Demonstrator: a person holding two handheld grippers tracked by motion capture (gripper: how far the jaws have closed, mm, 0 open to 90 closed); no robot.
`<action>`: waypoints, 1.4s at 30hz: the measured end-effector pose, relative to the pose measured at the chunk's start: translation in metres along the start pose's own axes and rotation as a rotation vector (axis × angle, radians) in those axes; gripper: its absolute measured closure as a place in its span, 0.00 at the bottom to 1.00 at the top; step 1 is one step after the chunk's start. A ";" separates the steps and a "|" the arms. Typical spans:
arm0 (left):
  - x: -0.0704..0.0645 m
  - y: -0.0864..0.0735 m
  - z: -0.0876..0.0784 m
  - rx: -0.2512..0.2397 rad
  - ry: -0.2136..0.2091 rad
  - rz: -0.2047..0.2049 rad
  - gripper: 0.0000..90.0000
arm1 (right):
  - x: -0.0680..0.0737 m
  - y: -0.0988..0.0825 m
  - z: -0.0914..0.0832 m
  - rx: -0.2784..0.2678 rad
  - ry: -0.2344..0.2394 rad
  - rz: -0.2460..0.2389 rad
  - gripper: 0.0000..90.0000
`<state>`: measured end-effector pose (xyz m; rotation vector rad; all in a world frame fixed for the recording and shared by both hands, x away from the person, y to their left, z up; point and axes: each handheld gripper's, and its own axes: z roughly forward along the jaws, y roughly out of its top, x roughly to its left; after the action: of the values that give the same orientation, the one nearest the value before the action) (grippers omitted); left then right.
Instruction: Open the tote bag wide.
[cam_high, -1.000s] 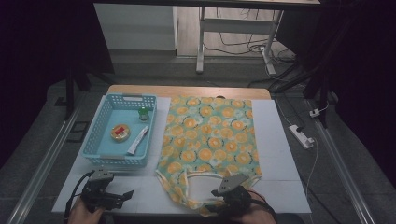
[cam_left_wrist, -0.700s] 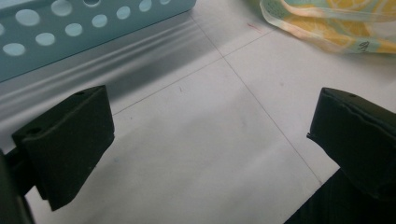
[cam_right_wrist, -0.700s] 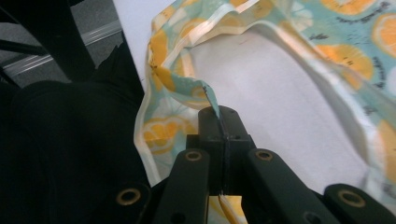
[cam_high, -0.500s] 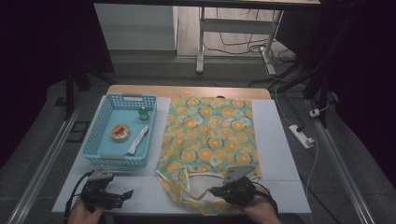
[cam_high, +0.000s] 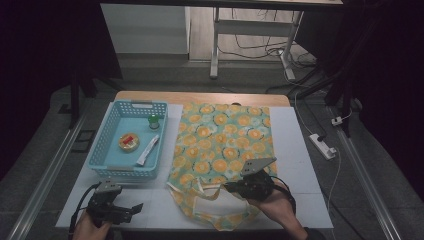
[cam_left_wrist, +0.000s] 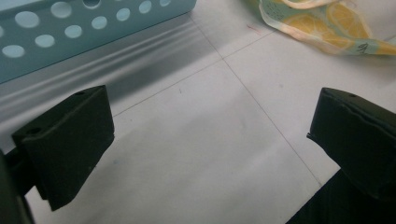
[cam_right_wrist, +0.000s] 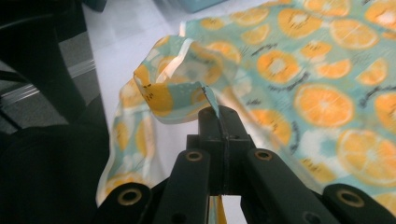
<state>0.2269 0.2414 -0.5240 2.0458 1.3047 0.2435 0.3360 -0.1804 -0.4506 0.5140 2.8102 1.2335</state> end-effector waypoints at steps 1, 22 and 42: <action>0.000 0.000 0.000 0.000 0.000 0.000 0.00 | -0.002 0.002 0.000 -0.003 -0.006 0.000 1.00; 0.001 0.000 0.000 -0.001 -0.005 -0.011 0.00 | -0.073 0.045 0.015 -0.046 -0.136 0.026 1.00; 0.004 0.000 0.001 -0.001 -0.014 -0.029 0.00 | -0.133 0.073 0.037 -0.060 -0.225 0.065 1.00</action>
<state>0.2292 0.2440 -0.5248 2.0230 1.3240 0.2162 0.4880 -0.1495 -0.4375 0.6984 2.5815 1.1834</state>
